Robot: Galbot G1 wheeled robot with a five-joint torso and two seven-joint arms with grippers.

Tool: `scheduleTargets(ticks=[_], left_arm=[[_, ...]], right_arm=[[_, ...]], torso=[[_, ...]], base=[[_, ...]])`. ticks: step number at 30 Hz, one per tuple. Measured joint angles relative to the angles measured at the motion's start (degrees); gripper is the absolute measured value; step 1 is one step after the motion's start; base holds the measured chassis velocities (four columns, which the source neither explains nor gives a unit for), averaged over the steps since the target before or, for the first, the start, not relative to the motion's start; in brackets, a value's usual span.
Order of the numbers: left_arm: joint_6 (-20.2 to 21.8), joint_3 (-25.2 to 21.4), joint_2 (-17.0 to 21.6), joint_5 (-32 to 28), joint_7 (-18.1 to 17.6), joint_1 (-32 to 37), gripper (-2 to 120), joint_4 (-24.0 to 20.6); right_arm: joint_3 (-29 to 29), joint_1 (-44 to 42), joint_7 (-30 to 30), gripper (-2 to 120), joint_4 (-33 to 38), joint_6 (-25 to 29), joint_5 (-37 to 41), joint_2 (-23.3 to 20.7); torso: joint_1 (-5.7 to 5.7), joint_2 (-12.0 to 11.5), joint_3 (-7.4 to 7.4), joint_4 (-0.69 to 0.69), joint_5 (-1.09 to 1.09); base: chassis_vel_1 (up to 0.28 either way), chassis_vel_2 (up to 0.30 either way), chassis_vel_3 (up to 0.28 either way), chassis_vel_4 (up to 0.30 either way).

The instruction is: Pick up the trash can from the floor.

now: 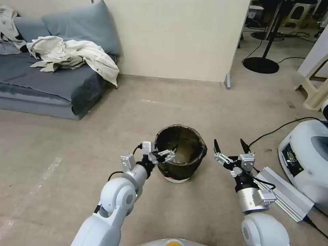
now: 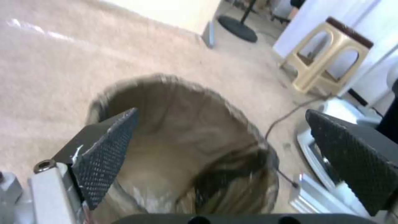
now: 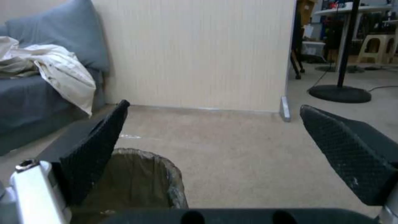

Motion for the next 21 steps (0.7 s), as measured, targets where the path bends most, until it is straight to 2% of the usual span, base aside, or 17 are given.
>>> scheduleTargets(ticks=[10, 21], left_arm=[[0.4, -2.2, -0.2, 1.5, -3.5, -2.3, 100, 0.7], [1.8, -2.3, -1.2, 6.8, -6.0, -4.3, 100, 4.7]], right_arm=[[-0.2, 0.4, 0.0, 100, -0.2, -0.1, -0.1, -0.2], [-0.2, 0.9, 0.0, 100, -0.9, -0.1, 0.3, -0.4]], torso=[[0.00, 0.0, 0.00, 0.00, -0.01], [0.00, 0.0, 0.00, 0.00, 0.00]], base=[[0.000, 0.000, 0.000, 0.000], [0.000, 0.000, 0.000, 0.000]])
